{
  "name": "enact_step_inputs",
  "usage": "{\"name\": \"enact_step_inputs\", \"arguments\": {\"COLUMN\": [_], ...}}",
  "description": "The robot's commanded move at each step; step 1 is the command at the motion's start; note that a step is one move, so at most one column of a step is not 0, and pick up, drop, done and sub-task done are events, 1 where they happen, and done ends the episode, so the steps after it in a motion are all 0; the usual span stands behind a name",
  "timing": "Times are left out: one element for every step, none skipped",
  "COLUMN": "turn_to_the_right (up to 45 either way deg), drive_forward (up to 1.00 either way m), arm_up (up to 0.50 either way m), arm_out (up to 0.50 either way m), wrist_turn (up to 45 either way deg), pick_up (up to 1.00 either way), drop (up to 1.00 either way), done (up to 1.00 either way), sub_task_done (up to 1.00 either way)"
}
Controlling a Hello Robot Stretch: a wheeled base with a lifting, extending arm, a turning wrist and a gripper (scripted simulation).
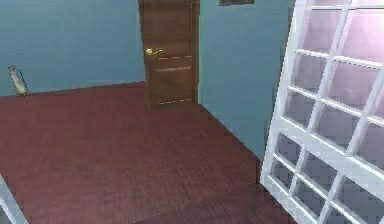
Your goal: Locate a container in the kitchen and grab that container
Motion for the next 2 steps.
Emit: {"name": "enact_step_inputs", "arguments": {"turn_to_the_right": [-18.0,0.0], "drive_forward": [0.00,1.00], "arm_up": [0.00,0.00], "arm_out": [0.00,0.00], "wrist_turn": [0.0,0.0], "pick_up": [0.00,0.00], "drop": [0.00,0.00], "done": [0.00,0.00], "sub_task_done": [0.00,0.00]}}
